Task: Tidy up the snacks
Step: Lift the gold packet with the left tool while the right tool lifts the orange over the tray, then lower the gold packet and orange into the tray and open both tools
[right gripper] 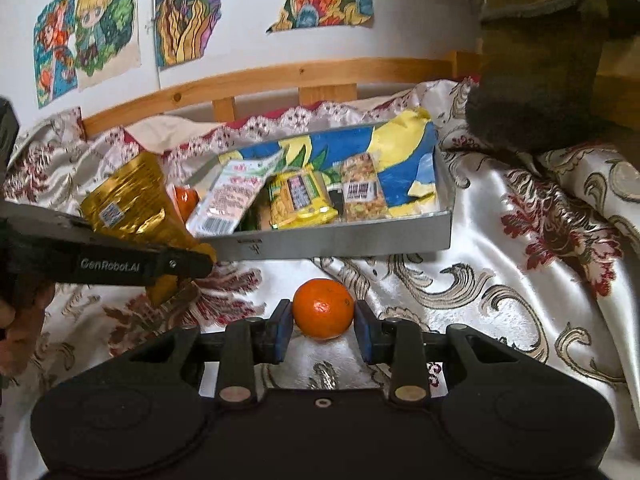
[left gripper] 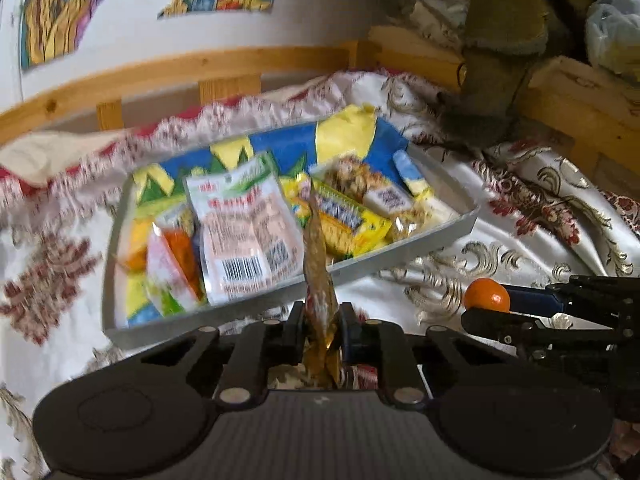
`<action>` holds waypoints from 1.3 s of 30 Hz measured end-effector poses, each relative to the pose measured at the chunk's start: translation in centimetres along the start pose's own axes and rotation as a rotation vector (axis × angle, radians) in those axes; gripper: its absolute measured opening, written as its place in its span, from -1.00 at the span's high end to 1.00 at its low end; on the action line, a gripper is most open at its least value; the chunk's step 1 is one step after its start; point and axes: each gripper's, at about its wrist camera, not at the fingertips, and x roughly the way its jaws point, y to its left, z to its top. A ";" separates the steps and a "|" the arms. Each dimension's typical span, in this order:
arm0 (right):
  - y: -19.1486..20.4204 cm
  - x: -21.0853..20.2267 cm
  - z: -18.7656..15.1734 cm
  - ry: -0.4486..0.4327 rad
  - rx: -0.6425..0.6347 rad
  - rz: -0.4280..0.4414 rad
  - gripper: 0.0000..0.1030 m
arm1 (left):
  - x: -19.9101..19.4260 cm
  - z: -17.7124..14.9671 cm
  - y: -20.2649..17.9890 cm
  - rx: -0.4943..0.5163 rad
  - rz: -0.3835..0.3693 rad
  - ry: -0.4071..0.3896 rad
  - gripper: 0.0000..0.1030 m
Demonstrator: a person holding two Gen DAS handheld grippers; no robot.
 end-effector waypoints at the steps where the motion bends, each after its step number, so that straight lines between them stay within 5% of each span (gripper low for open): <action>1: 0.0 -0.2 0.2 -0.012 0.001 -0.003 0.32 | -0.2 0.5 -0.1 0.010 0.004 -0.011 0.65; 12: -3.0 2.6 6.1 -0.161 -0.021 -0.095 0.32 | 4.8 9.5 -0.5 0.051 0.008 -0.076 0.65; 25: -5.6 10.5 8.9 -0.032 -0.079 -0.142 0.30 | 13.9 13.0 -0.2 0.024 0.016 0.051 0.63; 28: -5.7 10.8 8.8 -0.029 -0.066 -0.139 0.24 | 14.1 13.2 0.2 -0.001 0.029 0.058 0.41; 33: -5.5 10.3 8.8 -0.044 -0.054 -0.139 0.02 | 13.7 13.4 0.7 -0.032 0.054 0.032 -0.38; 39: -5.4 8.5 9.2 -0.097 -0.033 -0.141 -0.29 | 11.7 13.5 1.0 -0.058 0.068 -0.047 -0.69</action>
